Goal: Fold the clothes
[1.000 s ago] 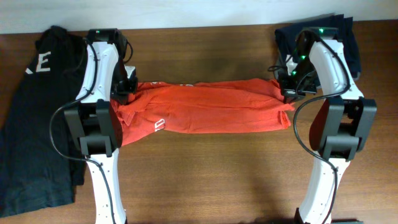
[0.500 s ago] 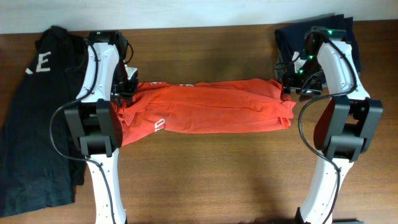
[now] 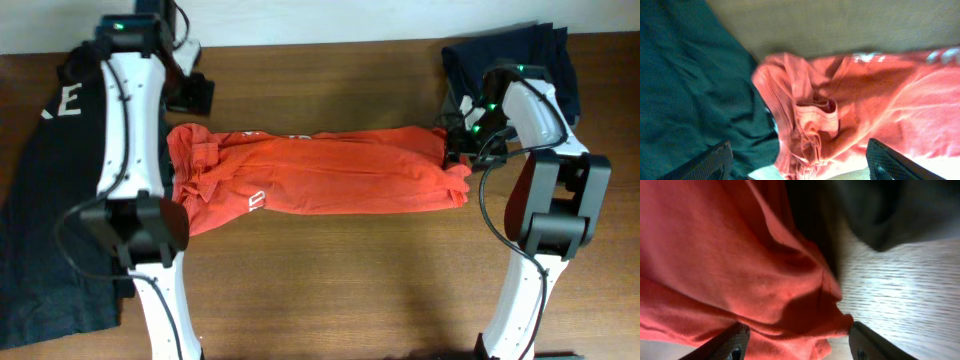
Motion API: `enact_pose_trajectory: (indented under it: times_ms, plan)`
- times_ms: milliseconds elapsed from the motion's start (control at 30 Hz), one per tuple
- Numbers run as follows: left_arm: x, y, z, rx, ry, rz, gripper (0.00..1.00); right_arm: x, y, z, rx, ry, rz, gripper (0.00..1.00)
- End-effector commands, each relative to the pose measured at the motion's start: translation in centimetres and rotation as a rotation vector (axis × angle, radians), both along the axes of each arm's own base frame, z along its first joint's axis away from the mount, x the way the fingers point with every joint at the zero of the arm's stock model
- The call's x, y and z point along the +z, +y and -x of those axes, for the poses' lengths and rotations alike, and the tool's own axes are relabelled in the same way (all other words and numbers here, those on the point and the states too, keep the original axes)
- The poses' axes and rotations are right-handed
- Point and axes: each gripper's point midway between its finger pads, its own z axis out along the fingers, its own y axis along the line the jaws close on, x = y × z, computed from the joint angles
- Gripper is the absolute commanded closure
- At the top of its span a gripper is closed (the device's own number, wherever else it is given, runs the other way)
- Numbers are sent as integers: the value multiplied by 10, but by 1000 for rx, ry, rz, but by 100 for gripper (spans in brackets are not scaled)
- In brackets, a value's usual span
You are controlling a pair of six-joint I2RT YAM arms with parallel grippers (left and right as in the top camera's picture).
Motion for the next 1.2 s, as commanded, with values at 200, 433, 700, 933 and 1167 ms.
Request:
enact_pose_trajectory:
  times_ms: [200,433,700,933,1167]
  plan:
    - [114,-3,-5,1,-353,37,15,-18,25,13,-5,-1,-128,45]
    - [148,-6,-2,8,-457,59,13,-33,44,14,22,-20,-153,94]
    - [148,-6,-3,8,-461,59,13,-7,13,-3,-58,-59,-146,96]
    - [149,-6,-4,7,-465,59,13,70,-32,-11,-81,-129,-138,96]
    - [150,-6,-5,7,-472,59,13,101,-27,-16,-50,-165,-144,96]
